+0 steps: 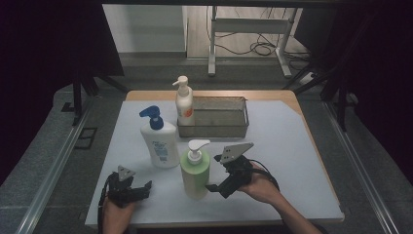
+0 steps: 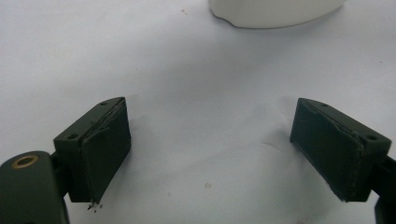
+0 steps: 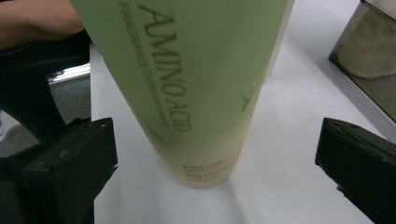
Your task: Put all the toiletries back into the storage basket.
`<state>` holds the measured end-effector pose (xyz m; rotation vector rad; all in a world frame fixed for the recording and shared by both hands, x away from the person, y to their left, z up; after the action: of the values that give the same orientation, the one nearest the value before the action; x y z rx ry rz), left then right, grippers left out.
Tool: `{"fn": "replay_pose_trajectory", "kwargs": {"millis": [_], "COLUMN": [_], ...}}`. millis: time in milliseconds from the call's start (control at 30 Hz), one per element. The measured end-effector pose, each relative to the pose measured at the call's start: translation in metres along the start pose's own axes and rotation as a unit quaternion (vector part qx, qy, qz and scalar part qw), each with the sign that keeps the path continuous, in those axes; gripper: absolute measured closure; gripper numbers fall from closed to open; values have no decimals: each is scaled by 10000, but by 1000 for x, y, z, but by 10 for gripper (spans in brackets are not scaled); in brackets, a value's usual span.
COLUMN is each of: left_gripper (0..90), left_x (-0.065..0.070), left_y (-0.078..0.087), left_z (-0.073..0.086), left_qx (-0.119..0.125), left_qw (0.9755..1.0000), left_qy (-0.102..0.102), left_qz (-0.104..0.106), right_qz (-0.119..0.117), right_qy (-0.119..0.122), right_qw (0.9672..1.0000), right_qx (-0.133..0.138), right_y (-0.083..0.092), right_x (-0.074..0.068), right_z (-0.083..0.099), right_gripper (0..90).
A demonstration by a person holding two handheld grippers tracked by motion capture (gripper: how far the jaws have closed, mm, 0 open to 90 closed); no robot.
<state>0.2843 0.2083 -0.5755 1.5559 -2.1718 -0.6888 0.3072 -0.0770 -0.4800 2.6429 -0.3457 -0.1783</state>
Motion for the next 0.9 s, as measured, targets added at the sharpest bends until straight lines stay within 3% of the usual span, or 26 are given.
{"fn": "replay_pose_trajectory", "kwargs": {"millis": [900], "left_gripper": [120], "left_x": [0], "left_y": [0], "left_z": [0], "left_qx": [0], "left_qw": [10000], "left_qy": [-1], "left_qz": [-4], "right_qz": [-14], "right_qy": [212], "right_qw": [9997], "right_qx": [116], "right_y": [-27], "right_x": [-11], "right_z": [-18], "right_gripper": [6]}}
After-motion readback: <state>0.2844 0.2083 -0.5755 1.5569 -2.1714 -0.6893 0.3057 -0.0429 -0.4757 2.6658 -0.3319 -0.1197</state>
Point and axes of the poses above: each handheld gripper's, and its own axes: y roughly backward along the jaws, z roughly out of its underside, x roughly to its right, the point moved 7 cm from there along -y, roughly forward along the jaws, and after that the axes turned 11 degrees about x, right-handed, at the moved point
